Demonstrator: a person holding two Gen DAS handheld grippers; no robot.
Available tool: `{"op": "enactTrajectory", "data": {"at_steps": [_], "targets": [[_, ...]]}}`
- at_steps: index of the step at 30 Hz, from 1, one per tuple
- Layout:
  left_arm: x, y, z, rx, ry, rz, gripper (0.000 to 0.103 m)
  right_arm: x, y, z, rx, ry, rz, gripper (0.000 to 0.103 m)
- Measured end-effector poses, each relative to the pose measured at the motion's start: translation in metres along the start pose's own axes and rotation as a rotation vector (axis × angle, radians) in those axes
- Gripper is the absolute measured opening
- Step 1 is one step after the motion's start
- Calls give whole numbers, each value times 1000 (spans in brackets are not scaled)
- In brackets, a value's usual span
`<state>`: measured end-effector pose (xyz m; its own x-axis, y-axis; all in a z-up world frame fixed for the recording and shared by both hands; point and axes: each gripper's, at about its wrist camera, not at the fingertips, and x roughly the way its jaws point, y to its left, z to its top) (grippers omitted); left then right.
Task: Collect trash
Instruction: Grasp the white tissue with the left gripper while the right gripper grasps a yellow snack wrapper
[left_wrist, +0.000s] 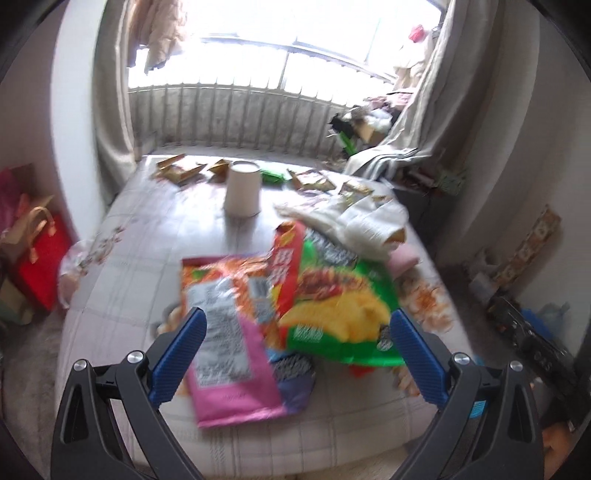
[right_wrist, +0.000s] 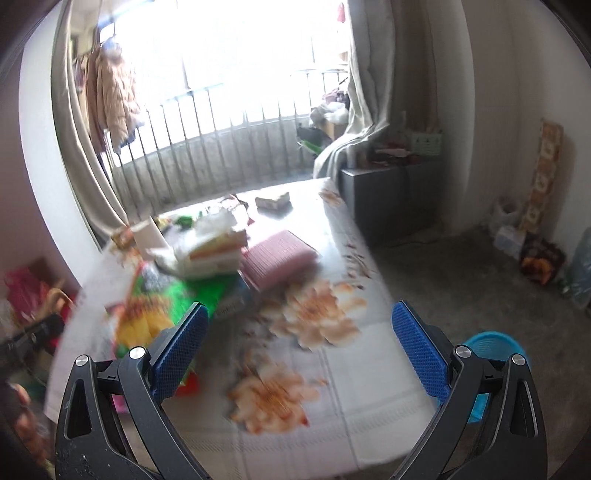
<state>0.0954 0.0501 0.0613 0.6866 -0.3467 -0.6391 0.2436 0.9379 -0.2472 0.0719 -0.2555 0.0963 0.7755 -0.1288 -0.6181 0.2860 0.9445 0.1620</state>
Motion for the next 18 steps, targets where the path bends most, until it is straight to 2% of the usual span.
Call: {"op": "enactTrajectory", "data": {"at_steps": [2, 4, 8, 12, 14, 15, 18], "targets": [[6, -1, 11, -16, 8, -54, 97, 10, -2, 12, 39, 16, 36, 95], [12, -4, 21, -19, 2, -76, 97, 19, -7, 21, 83, 34, 77, 95], [28, -22, 47, 56, -4, -135, 97, 47, -18, 43, 199, 106, 236, 93], [51, -42, 72, 116, 0, -179, 96, 82, -26, 65, 312, 204, 413, 85], [66, -55, 81, 166, 5, -169, 87, 103, -26, 76, 351, 255, 491, 83], [75, -62, 84, 192, 14, -163, 85, 113, -25, 80, 364, 277, 521, 81], [98, -74, 88, 248, 57, -159, 77, 146, -24, 92, 403, 346, 578, 76]]}}
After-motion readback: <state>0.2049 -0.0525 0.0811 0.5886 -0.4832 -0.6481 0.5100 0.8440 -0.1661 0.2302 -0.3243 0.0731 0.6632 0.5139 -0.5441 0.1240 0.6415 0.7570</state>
